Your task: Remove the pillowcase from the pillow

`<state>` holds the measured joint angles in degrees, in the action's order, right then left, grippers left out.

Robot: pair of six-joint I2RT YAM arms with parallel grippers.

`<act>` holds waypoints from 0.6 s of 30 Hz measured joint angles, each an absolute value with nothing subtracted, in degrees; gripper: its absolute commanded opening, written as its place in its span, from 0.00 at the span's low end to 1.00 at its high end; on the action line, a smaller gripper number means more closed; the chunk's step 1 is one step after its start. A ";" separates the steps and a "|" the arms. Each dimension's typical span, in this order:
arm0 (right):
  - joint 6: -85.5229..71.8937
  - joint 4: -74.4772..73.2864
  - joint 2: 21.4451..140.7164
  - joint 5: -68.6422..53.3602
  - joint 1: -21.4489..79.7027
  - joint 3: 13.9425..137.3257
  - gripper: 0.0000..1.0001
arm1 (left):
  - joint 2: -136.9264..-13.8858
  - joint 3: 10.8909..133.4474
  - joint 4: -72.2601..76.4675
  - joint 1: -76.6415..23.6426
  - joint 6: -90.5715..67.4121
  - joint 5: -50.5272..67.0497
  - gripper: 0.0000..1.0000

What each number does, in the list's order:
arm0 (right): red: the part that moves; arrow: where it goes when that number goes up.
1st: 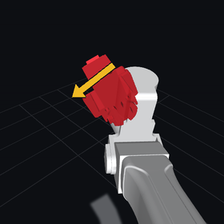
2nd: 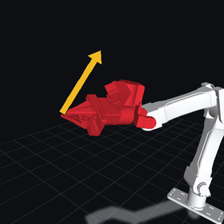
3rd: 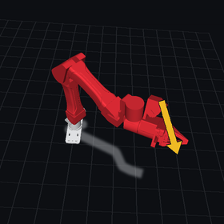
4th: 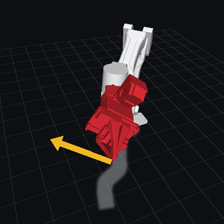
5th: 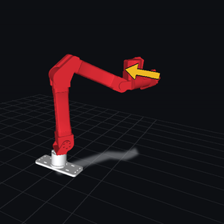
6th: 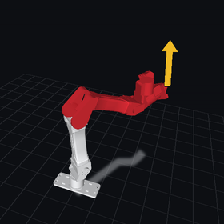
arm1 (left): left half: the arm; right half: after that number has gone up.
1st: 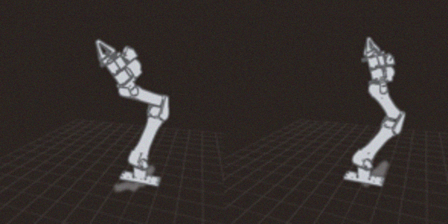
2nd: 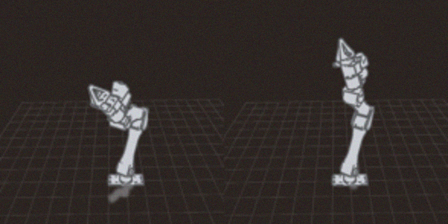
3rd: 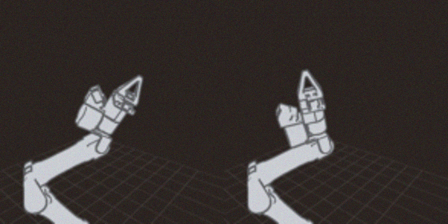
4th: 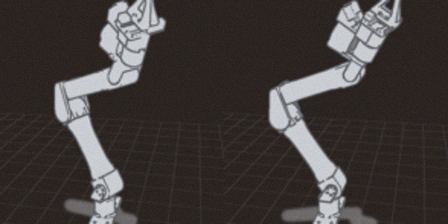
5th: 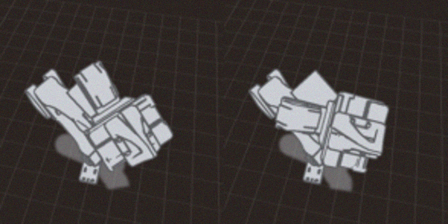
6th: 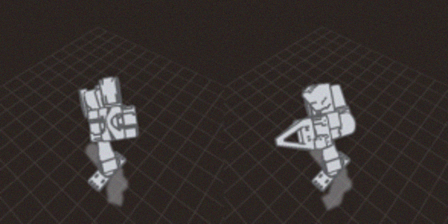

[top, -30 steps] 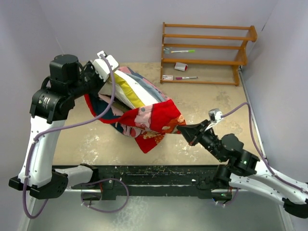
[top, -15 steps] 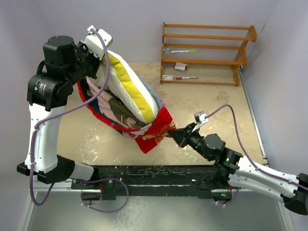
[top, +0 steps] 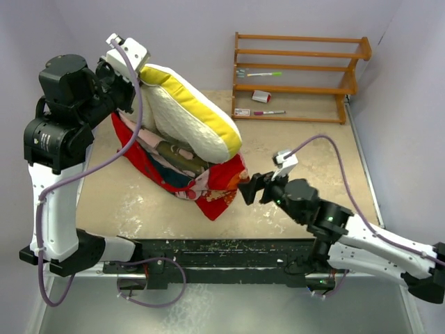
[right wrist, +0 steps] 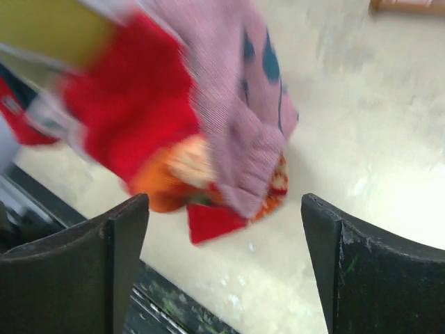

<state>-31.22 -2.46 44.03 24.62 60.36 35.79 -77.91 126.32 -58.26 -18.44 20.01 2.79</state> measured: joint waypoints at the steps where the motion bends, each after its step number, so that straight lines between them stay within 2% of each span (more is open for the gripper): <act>1: -29.74 -4.34 43.03 25.28 60.36 38.92 1.00 | -77.71 126.41 -58.24 -18.35 19.94 3.31 0.00; 10: -17.28 -9.47 41.58 22.90 60.36 67.20 1.00 | -77.23 126.43 -58.96 -17.96 19.05 8.91 0.00; 13: -12.53 -10.76 46.35 20.47 60.36 75.90 1.00 | -77.25 126.19 -59.31 -17.96 19.07 12.03 0.00; 18: -4.67 -14.39 61.41 15.79 60.36 92.79 1.00 | -77.10 123.04 -59.27 -17.93 19.03 17.93 0.00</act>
<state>-4.67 -14.39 61.41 15.79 60.36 92.79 -77.10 123.04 -59.27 -17.93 19.03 17.93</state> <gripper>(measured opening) 0.996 0.096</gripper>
